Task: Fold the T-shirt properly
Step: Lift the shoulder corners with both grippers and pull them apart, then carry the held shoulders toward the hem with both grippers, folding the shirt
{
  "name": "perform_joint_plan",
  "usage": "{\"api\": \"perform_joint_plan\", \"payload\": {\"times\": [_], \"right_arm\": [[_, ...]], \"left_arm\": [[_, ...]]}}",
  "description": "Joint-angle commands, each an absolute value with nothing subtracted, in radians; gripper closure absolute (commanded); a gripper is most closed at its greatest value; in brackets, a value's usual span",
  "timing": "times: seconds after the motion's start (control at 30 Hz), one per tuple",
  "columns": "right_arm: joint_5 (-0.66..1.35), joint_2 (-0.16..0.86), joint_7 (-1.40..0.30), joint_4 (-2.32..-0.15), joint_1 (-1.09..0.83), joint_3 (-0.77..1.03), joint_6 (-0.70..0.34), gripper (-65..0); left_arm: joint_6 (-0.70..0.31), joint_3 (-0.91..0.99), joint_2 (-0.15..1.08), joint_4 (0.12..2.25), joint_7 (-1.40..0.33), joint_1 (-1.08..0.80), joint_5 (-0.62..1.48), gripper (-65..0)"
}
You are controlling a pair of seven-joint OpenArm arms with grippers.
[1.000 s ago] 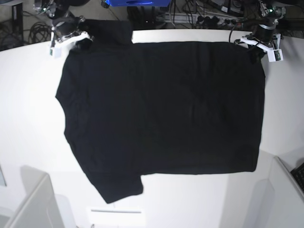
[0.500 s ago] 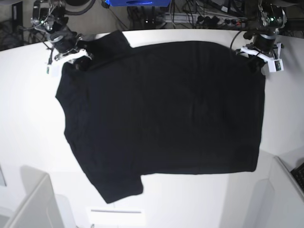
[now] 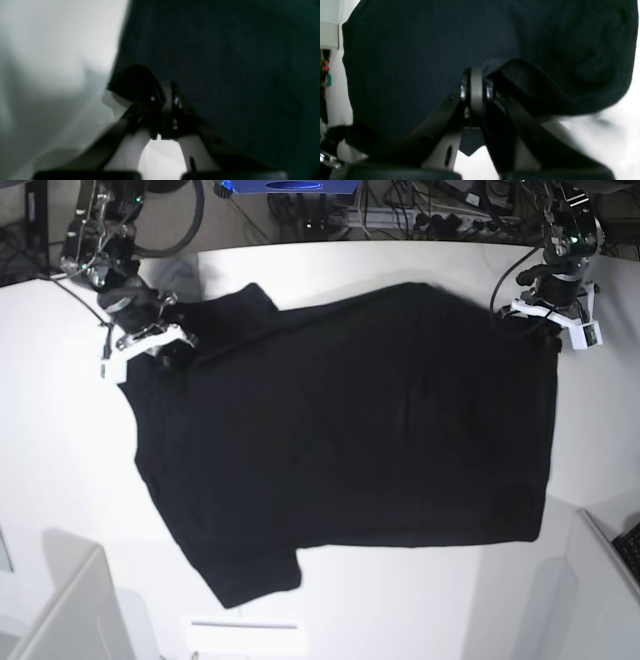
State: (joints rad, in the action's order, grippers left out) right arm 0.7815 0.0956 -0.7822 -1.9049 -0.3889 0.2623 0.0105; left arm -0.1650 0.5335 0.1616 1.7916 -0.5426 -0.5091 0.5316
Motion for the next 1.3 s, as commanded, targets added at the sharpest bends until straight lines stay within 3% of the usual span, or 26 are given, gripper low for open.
{"api": "perform_joint_plan", "payload": {"times": [0.0,1.17,1.27], "right_arm": [[0.796,0.104,-0.779,-1.910,-0.371,0.266,0.004,0.0],[0.792,0.105,-0.871,-1.659,-0.039,0.257,0.004,0.0],[0.792,0.105,-0.871,-1.630,-0.021,0.255,0.004,0.0]], "left_arm": [[-0.173,0.539,0.173,1.807,-0.522,-0.496,0.541,0.0],[-0.114,0.539,0.176,1.747,-0.524,-0.369,0.539,0.0],[-0.053,0.539,0.177,1.728,-0.524,-0.358,0.539,0.0]]}}
